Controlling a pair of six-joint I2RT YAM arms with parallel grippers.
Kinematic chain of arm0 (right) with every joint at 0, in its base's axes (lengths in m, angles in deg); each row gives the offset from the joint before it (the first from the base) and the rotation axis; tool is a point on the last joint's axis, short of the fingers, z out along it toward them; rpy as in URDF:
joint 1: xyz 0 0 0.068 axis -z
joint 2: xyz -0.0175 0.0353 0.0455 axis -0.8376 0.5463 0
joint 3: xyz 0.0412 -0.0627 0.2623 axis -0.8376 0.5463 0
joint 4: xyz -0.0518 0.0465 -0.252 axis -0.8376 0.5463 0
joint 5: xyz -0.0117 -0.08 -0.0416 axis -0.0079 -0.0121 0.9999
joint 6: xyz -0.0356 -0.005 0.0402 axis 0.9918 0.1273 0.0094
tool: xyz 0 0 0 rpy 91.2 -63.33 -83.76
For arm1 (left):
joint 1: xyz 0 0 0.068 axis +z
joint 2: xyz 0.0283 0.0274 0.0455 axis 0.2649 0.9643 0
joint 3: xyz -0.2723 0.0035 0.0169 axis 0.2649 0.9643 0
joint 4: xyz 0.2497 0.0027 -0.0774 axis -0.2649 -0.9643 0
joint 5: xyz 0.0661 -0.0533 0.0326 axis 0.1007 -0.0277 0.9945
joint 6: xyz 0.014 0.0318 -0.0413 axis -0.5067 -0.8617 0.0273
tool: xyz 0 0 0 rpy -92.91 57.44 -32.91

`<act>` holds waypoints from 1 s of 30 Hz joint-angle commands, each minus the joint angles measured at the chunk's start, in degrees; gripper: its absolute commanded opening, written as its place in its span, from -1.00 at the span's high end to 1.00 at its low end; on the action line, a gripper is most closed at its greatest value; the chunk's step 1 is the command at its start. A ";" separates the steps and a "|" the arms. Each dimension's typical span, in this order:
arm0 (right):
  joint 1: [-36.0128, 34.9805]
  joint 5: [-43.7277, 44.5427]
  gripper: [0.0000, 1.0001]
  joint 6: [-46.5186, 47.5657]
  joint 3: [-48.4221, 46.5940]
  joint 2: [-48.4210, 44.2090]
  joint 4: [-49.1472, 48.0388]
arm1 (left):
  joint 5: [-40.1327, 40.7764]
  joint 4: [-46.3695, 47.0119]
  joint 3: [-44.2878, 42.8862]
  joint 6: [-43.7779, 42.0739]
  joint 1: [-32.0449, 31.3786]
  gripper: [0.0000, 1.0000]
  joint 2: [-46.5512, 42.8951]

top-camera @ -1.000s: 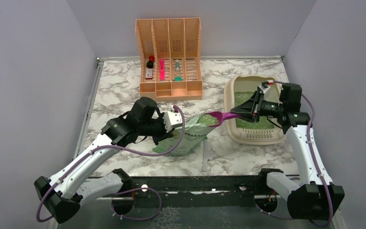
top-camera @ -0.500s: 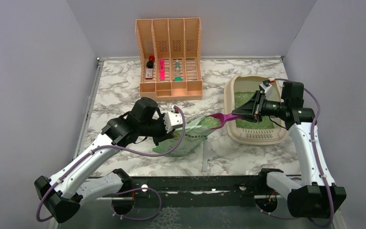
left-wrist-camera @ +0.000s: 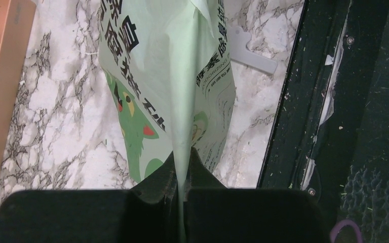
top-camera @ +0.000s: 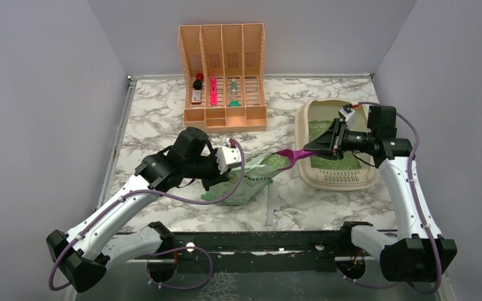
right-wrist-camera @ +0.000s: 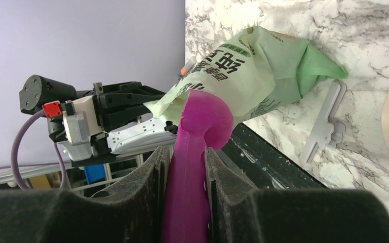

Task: Fill the litter box with clean litter
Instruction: 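Scoop the cat litter from the cat litter bag.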

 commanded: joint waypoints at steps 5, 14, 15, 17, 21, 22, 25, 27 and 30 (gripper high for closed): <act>-0.80 0.72 0.99 0.04 1.20 -0.32 -3.41 | -4.59 3.35 -2.52 -0.15 -0.34 1.00 -0.15; -5.10 -0.07 0.99 -12.34 8.50 -0.95 -19.63 | -4.54 3.51 -2.49 0.18 -0.34 1.00 -0.16; -6.63 1.45 0.99 -10.65 7.53 -0.26 -17.75 | -4.58 3.53 -2.41 0.07 -0.35 1.00 -0.07; -7.68 6.01 0.99 -3.23 2.44 2.13 -6.51 | -4.30 3.54 -2.61 -0.07 -0.36 1.00 0.30; -5.16 6.13 0.99 -1.74 1.53 0.82 -4.96 | -4.40 3.45 -3.19 -0.20 -0.35 1.00 0.59; -4.93 3.75 0.99 -3.68 2.87 0.62 -7.74 | -4.45 3.47 -3.15 -0.17 -0.36 1.00 0.55; -4.84 -1.65 0.99 -9.74 7.65 0.51 -14.96 | -4.23 3.47 -2.80 -0.14 -0.32 1.00 0.12; -4.73 -6.17 0.99 -17.42 13.40 -0.73 -24.10 | -3.90 3.45 -2.58 -0.19 -0.32 1.00 -0.32; -3.65 -11.70 0.99 -33.70 23.51 -3.73 -45.89 | -3.60 3.47 -2.50 -0.14 -0.36 1.00 -0.93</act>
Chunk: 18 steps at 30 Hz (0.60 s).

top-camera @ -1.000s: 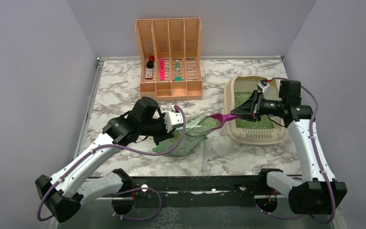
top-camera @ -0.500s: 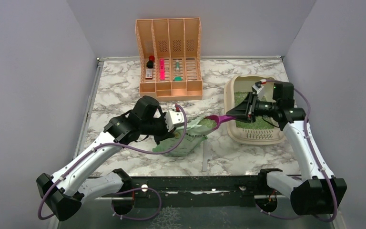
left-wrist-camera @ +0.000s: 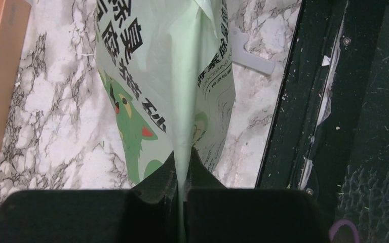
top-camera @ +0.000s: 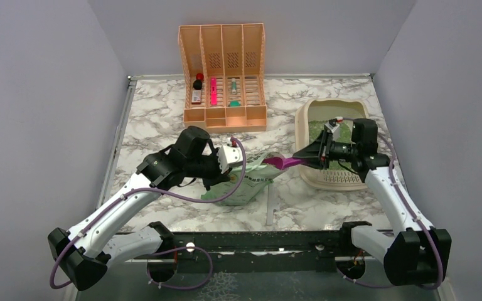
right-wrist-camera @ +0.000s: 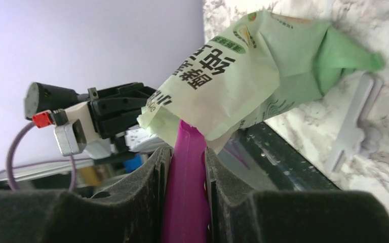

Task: Fill the litter box with clean litter
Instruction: 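Scoop the cat litter from the cat litter bag.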

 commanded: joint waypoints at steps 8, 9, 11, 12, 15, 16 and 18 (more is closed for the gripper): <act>7.99 -15.19 0.99 -41.85 21.23 -7.29 -54.66 | -3.31 3.22 -1.90 -0.52 -0.36 1.00 -2.06; 8.98 -15.83 0.99 -41.88 21.60 -7.62 -54.52 | -3.32 3.19 -1.94 -0.57 -0.31 1.00 -1.95; 10.85 -17.23 0.99 -42.19 22.25 -8.15 -54.51 | -3.32 3.08 -2.03 -0.56 -0.36 1.00 -1.89; 12.01 -17.92 0.99 -42.23 22.45 -8.46 -54.37 | -3.32 3.03 -2.03 -0.56 -0.30 1.00 -1.83; 14.67 -19.69 0.99 -40.82 22.21 -9.03 -51.78 | -3.32 3.01 -2.03 -0.32 -0.36 1.00 -2.00; 15.41 -20.07 0.99 -39.53 21.91 -8.92 -49.98 | -3.25 3.00 -2.01 -0.31 -0.36 1.00 -2.07; 16.46 -20.85 0.99 -36.73 21.34 -8.67 -46.58 | -3.10 2.95 -2.08 -0.31 -0.34 1.00 -2.06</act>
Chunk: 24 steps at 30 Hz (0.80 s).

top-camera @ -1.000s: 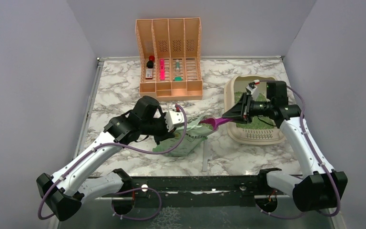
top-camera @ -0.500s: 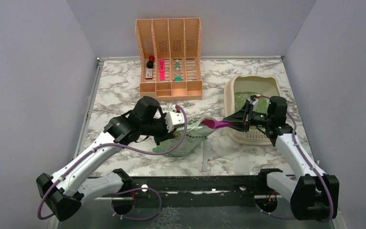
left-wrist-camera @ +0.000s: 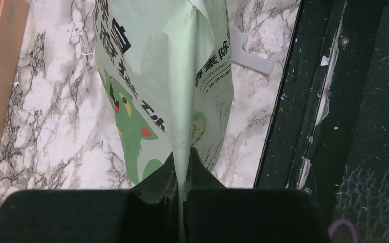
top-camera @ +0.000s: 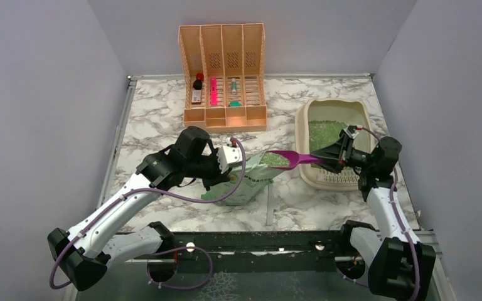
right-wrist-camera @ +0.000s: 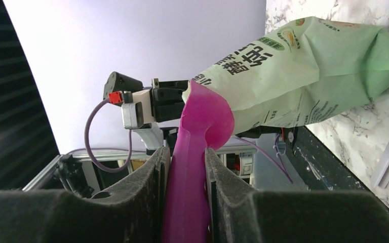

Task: Fill the litter box with clean litter
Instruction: 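Scoop the cat litter from the cat litter bag.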

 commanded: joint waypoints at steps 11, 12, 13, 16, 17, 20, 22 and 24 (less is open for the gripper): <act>6.33 -7.04 0.99 18.41 -7.26 0.88 22.36 | -2.86 3.32 -2.30 -0.48 -0.25 1.00 -1.65; 6.34 -7.04 0.99 18.23 -7.28 0.84 22.31 | -2.86 3.33 -2.30 -0.46 -0.23 1.00 -1.55; 6.43 -7.18 0.99 18.02 -7.28 0.77 21.96 | -2.86 3.31 -2.30 -0.44 -0.25 1.00 -1.46; 6.85 -7.47 0.99 17.29 -7.62 0.94 21.15 | -2.78 3.33 -2.30 -0.47 -0.25 1.00 -1.60; 7.03 -7.58 0.99 16.83 -7.82 1.00 20.34 | -2.63 3.34 -2.30 -0.48 -0.25 1.00 -1.66; 7.60 -7.69 0.99 14.97 -8.73 0.96 18.29 | -1.89 3.34 -2.38 -0.43 -0.24 1.00 -1.88; 8.03 -7.69 0.99 13.56 -9.52 1.06 16.91 | -1.43 3.32 -2.47 -0.49 -0.25 1.00 -1.93; 8.28 -7.62 0.99 12.52 -10.02 1.11 15.91 | -1.19 3.29 -2.56 -0.40 -0.21 1.00 -1.96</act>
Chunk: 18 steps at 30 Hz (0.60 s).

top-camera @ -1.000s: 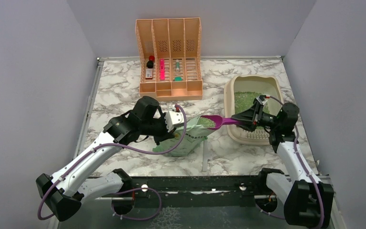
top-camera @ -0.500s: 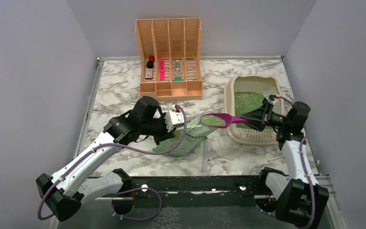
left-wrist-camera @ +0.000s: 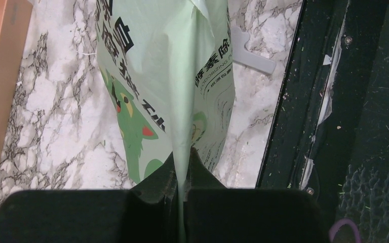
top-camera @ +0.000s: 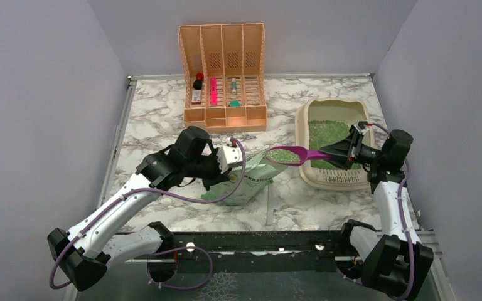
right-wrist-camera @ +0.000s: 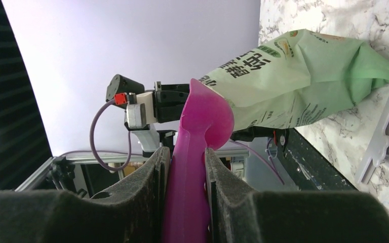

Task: Fill the litter box with clean litter
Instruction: 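Scoop the cat litter from the cat litter bag.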

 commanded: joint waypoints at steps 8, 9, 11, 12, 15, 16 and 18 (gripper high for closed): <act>2.25 -2.69 0.99 -6.15 -0.80 -1.10 -6.57 | -1.53 3.29 -3.68 -1.06 -0.27 1.00 -1.32; 2.40 -2.73 0.99 -7.26 -0.71 -1.16 -8.10 | -1.53 3.33 -3.77 -1.21 -0.27 1.00 -1.23; 2.78 -2.57 0.99 -8.79 -0.70 -1.06 -10.16 | -1.70 3.33 -3.87 -1.38 -0.25 1.00 -1.01; 3.06 -2.48 0.99 -9.17 -0.93 -0.94 -10.68 | -1.83 3.34 -3.99 -1.35 -0.23 1.00 -0.87; 3.99 -2.11 0.99 -9.31 -1.23 -0.29 -11.46 | -2.30 3.33 -4.22 -1.31 -0.27 1.00 -0.78; 4.27 -1.86 0.99 -9.40 -1.18 0.05 -12.03 | -2.39 3.29 -4.31 -1.34 -0.27 1.00 -0.73; 4.94 -1.29 0.99 -9.82 -1.29 0.87 -13.37 | -2.61 3.31 -4.40 -1.47 -0.26 1.00 -0.80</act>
